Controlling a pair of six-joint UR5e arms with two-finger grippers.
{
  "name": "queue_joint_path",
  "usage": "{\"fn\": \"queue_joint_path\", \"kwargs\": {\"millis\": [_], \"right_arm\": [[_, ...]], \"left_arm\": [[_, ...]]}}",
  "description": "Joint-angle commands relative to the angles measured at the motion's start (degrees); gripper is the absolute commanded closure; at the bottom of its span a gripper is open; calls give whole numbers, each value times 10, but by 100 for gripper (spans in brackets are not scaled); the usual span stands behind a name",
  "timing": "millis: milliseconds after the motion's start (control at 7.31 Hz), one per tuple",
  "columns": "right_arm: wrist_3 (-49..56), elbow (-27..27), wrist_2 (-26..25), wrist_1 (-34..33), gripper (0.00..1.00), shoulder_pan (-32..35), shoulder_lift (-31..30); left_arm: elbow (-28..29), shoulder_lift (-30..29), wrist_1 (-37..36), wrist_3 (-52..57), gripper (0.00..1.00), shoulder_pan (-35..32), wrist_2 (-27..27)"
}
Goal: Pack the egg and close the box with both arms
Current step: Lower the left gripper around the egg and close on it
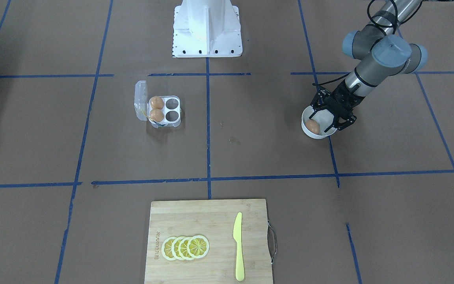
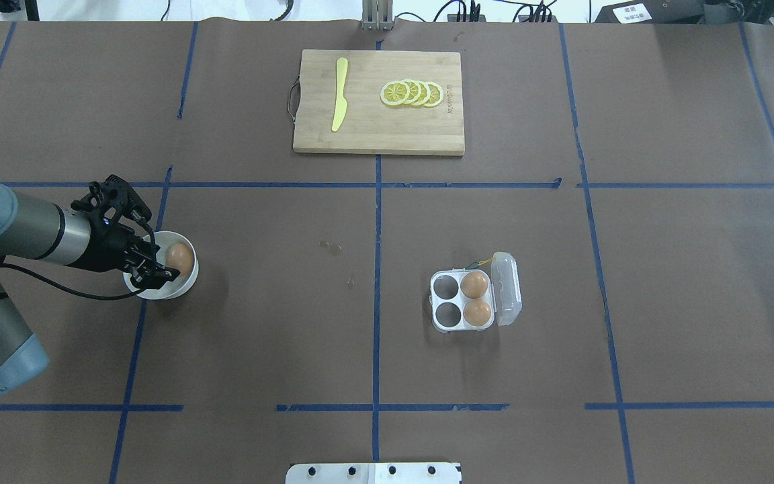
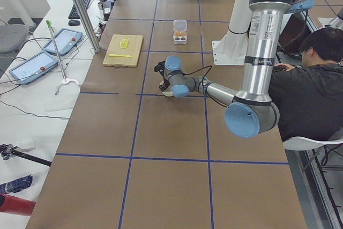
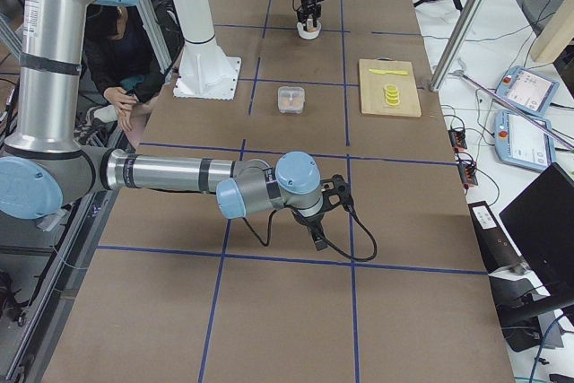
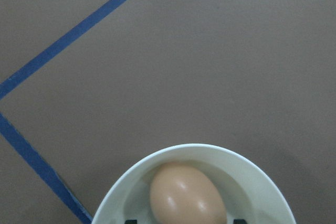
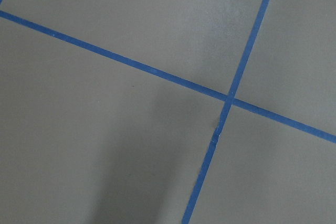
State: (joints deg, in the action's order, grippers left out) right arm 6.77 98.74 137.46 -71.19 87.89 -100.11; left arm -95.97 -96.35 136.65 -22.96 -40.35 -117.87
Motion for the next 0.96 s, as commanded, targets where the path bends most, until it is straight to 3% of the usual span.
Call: {"fn": "queue_joint_path", "kwargs": {"millis": [0, 547, 821], "right_arm": [[0, 0, 0, 0, 0, 0, 0], [0, 0, 0, 0, 0, 0, 0], [0, 0, 0, 0, 0, 0, 1]], "left_arm": [[-1, -6, -1, -2, 21, 0, -3], [9, -19, -1, -28, 29, 0, -2], [10, -19, -1, -29, 27, 0, -2]]}}
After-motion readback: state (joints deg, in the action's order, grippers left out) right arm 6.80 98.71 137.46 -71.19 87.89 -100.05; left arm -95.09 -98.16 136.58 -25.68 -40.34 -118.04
